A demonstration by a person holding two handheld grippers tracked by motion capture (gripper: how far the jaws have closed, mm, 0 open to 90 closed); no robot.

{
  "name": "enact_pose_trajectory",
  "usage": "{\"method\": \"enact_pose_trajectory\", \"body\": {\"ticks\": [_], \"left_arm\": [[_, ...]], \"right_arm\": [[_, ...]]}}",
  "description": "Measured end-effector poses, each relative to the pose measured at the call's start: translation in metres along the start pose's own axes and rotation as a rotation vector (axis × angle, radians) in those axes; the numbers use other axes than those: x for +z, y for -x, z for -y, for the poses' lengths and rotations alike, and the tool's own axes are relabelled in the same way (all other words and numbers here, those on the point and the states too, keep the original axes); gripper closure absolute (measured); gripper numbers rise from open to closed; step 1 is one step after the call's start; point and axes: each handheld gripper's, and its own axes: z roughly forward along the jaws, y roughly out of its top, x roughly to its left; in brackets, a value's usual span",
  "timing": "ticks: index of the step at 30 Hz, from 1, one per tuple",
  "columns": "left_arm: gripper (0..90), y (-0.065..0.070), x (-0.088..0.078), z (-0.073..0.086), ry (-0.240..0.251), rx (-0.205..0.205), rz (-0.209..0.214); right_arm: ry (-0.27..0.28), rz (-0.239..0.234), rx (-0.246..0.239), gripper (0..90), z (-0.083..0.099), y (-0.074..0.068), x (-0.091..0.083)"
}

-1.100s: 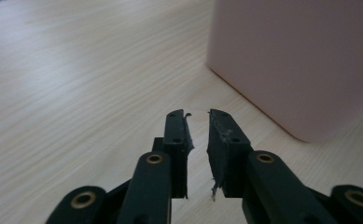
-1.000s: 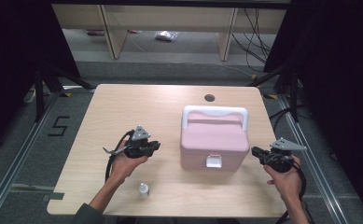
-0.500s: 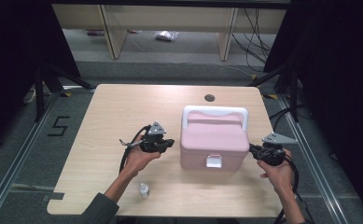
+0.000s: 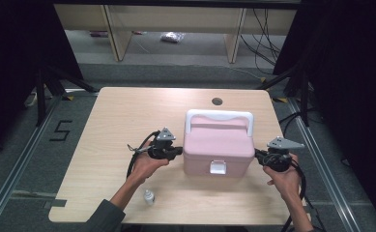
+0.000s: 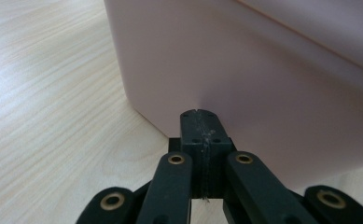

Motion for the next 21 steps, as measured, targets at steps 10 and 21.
{"method": "enact_pose_trajectory", "body": {"ticks": [10,21], "left_arm": [[89.8,-0.003,-0.018,0.009,-0.024,0.012,-0.020],[89.8,-0.008,-0.032,0.020,-0.029,0.010,-0.026]], "right_arm": [[-0.013,-0.021,-0.021,90.0,-0.006,-0.016,0.008],[-0.028,-0.043,-0.017,90.0,-0.009,-0.034,0.014]]}}
